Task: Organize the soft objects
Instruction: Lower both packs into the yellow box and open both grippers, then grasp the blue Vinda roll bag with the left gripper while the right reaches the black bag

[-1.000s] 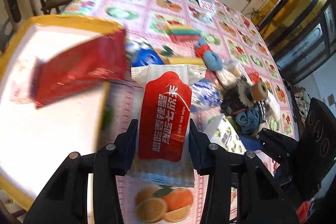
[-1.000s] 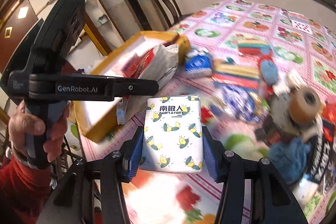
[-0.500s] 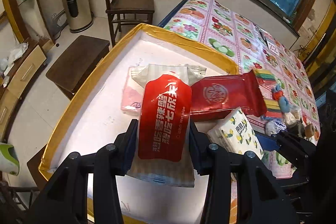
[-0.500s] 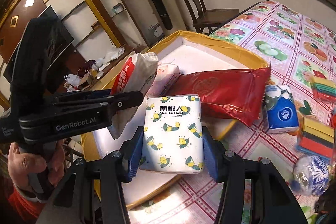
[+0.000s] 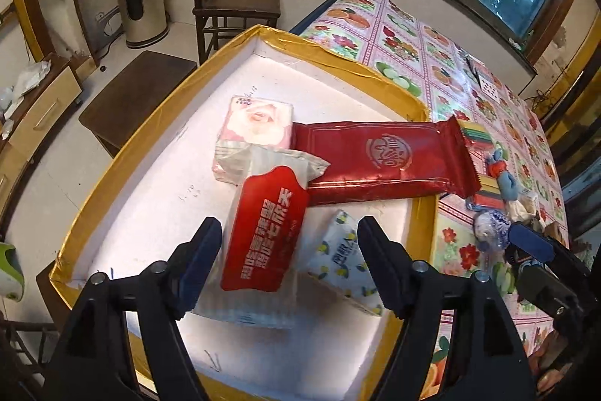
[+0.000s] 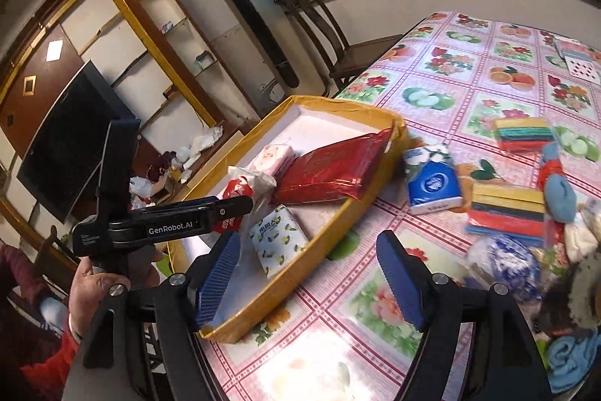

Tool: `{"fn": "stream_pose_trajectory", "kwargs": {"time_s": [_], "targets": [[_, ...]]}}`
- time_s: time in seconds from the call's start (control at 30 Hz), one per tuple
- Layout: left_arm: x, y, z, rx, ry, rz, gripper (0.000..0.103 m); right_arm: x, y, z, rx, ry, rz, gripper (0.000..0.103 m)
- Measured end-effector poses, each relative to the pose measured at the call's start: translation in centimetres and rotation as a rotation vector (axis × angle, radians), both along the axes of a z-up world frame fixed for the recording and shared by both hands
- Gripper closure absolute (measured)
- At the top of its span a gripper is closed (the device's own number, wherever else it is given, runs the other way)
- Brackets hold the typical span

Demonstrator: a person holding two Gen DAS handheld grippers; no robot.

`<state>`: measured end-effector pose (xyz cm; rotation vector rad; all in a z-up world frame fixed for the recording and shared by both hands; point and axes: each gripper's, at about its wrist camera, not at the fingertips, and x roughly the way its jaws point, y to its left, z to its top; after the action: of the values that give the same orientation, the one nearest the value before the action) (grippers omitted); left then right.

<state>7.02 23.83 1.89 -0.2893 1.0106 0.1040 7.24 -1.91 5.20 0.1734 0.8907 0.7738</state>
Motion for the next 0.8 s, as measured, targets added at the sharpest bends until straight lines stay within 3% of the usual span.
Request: {"fn": "stream_pose_trajectory", "kwargs": {"time_s": [0.1,0.37,0.63,0.8], "targets": [[-0.3,-2.1,0.8,-0.005,-0.02,-0.04,0.025,-0.9,-4.1,0.9,-0.003,-0.023,-0.062,0.018],[0.0,-9.7,2.2,-0.029,-0.036,-0.203,0.024,-3.2,-10.8,1.7,0.018,-0.05,-0.151,0.018],[2.4,-17.5,0.2,-0.045,0.039,-0.325,0.024,-4.2,-17.1,1.4,-0.005,-0.04,-0.251,0.018],[4.8,-20.5,-1.4,-0.062,0.08,-0.328,0.024,-4.5,-20.8,0.4,0.01,-0.015,-0.304,0.017]]}}
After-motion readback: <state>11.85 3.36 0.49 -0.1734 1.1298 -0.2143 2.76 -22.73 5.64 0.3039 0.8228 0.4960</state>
